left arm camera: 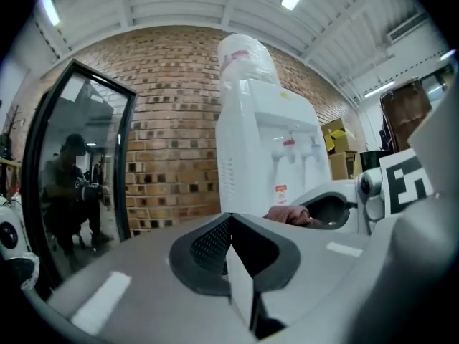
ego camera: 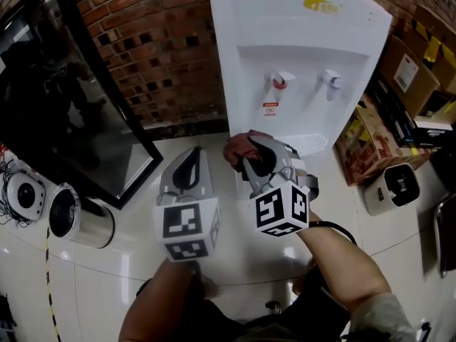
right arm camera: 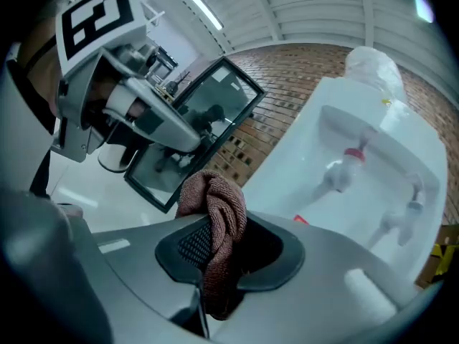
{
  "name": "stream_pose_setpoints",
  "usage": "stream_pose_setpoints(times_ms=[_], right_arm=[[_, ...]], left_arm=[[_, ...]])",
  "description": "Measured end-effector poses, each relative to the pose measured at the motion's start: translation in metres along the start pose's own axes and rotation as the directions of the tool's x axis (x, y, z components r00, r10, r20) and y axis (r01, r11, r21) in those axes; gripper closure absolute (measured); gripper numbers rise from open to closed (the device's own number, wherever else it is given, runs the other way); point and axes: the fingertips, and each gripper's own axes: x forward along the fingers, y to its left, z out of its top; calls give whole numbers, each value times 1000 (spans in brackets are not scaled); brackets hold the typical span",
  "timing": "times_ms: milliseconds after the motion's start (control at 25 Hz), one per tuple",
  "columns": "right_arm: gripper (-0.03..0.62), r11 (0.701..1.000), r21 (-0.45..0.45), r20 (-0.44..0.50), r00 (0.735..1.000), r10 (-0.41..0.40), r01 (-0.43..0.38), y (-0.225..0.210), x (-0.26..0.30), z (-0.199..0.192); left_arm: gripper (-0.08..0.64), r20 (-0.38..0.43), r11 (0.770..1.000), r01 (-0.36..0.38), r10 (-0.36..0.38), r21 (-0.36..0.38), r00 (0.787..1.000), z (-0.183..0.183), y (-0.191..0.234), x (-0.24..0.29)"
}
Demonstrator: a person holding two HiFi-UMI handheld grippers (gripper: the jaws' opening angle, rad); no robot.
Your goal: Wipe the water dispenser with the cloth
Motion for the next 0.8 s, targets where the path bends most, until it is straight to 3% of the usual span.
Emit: stream_pose_setpoints(times_ms=[200, 480, 800], right_arm=[[495, 998, -51, -63, 997, 40, -44, 37, 32, -4], [497, 992, -118, -140, 990, 18, -35, 42, 47, -22], [497, 999, -52, -204, 979, -1, -9, 15, 33, -50]], left_arm=[[558, -37, 999, -10, 12, 46, 999, -12, 20, -8], [558, -86, 999, 0, 4, 53, 996, -27, 27, -6], [559, -72, 995, 89, -85, 51, 994, -20, -27, 3]])
